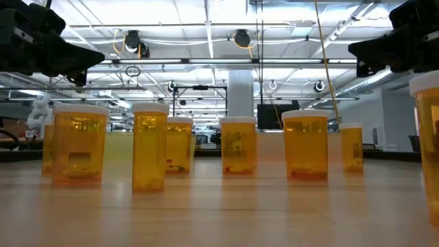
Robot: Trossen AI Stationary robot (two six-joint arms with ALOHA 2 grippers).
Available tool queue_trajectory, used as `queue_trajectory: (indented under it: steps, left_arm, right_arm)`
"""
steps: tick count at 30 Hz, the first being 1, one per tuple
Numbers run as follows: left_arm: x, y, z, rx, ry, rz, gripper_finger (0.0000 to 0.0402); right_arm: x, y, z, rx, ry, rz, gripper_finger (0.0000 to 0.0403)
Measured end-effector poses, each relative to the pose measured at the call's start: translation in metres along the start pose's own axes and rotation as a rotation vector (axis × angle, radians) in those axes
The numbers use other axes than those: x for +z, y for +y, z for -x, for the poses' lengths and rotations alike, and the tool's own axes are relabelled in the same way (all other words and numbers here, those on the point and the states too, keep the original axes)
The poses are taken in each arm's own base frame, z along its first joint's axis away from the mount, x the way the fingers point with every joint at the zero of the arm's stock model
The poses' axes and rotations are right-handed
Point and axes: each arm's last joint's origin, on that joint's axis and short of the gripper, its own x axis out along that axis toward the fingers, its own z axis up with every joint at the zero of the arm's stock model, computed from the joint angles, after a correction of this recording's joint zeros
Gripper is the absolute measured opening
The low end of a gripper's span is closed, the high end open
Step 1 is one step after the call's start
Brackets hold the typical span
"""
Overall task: Pick and place medicine bottles into bin by pill shape (circle, oval)
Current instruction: Put the big yellow pill bottle into the transparent orange bin
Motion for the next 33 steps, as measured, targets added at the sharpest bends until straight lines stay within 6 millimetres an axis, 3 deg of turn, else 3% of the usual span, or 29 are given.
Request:
queue_trajectory:
  steps: [6,15,20,24,33]
  left_arm:
    - [0.000,0.000,0.000,0.000,-0.004,0.002,0.0019]
    - [0.002,0.000,0.000,0.009,-0.018,0.002,0.0019]
    - [0.002,0.000,0.000,0.010,-0.018,0.010,0.0019]
    - [0.002,0.000,0.000,0.009,-0.018,0.039,0.0019]
    - [0.001,0.000,0.000,-0.003,-0.012,0.073,0.0019]
  right_arm:
    - [0.002,0.000,0.000,-0.002,0.005,0.024,0.0000]
    - [0.069,-0.008,0.003,-0.088,-0.090,0.039,0.0000]
    - [0.107,-0.011,-0.003,-0.081,-0.021,0.034,0.0000]
    - [0.134,-0.015,-0.015,-0.073,0.066,0.000,0.0000]
    - [0.169,-0.022,-0.058,-0.063,0.303,-0.068,0.0000]
